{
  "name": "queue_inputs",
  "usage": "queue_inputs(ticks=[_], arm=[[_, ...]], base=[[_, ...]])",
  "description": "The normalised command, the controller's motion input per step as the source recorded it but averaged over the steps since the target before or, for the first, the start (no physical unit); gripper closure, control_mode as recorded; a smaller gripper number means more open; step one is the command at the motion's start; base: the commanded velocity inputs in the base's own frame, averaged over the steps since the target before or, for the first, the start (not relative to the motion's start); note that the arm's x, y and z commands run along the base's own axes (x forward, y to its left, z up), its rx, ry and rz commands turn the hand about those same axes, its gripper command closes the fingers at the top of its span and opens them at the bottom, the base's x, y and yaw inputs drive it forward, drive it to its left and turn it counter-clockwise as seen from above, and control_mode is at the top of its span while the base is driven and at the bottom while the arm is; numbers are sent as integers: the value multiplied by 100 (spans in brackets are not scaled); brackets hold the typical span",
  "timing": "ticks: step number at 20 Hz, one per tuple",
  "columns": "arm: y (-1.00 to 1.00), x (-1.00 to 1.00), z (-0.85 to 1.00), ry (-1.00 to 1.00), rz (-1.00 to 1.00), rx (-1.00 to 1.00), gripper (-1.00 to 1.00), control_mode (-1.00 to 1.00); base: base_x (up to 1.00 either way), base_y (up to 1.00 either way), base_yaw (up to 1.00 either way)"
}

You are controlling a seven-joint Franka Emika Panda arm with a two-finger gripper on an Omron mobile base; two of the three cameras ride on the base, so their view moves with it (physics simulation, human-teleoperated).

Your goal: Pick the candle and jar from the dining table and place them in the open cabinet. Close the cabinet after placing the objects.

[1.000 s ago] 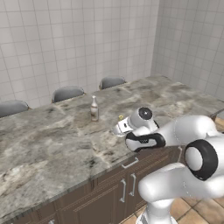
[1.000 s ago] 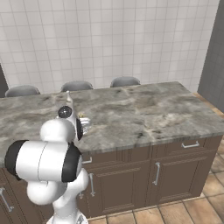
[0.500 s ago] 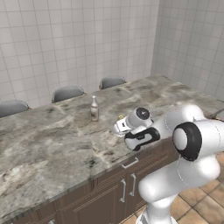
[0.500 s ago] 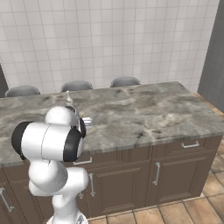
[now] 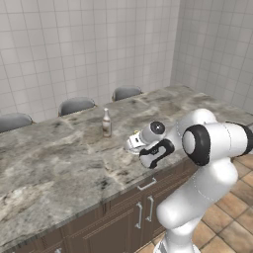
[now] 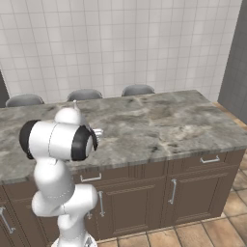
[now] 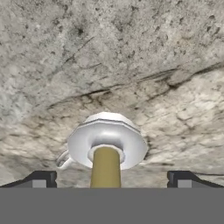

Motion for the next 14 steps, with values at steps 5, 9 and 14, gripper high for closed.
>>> queue_inputs(ticks=[5,9,14], arm=[[4,26,-15,0,0,0,-100,-100],[5,24,-17,0,0,0,-100,-100],[3,22,-19,0,0,0,-100,-100]], base=[[0,0,0],[0,0,0],[0,0,0]])
